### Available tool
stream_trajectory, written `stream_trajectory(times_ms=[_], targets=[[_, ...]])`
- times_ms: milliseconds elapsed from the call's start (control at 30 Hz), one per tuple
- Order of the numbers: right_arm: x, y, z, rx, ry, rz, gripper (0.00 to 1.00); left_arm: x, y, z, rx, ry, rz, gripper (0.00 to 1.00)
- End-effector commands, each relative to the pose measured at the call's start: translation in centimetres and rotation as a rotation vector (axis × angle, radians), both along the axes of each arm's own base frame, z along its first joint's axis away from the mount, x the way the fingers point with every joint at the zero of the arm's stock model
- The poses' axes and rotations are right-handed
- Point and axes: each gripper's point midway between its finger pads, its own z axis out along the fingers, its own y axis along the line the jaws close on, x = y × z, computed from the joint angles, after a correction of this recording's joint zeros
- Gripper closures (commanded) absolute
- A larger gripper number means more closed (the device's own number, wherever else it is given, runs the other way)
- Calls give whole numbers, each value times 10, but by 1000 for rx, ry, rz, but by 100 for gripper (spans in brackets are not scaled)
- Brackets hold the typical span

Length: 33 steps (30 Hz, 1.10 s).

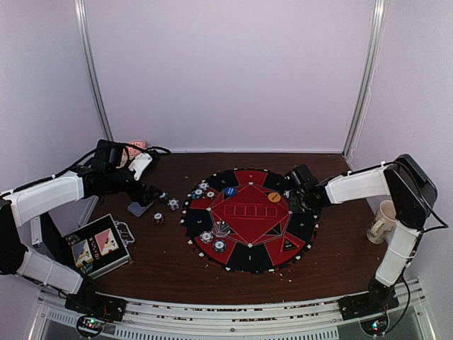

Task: Distribute texas hold em gaming equipment
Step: Place the poker chips pile in the big blind area.

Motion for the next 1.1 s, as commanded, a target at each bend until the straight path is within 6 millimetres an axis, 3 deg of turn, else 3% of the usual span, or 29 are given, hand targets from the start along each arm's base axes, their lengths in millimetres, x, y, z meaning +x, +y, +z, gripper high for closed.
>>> stream_trajectory(times_ms=[0, 233, 667, 833, 1067], targets=[[15, -5, -2, 0, -18, -21, 75, 4, 0, 12, -28, -46, 8, 2], [27, 0, -9, 1, -13, -19, 75, 4, 0, 12, -28, -47, 7, 2], [30, -5, -16, -20, -11, -42, 73, 4, 0, 12, -28, -47, 7, 2], [31, -5, -17, -23, -7, -41, 65, 4, 0, 12, -28, -47, 8, 2], [28, -6, -5, -5, -21, -44, 37, 4, 0, 10, -26, -43, 8, 2]])
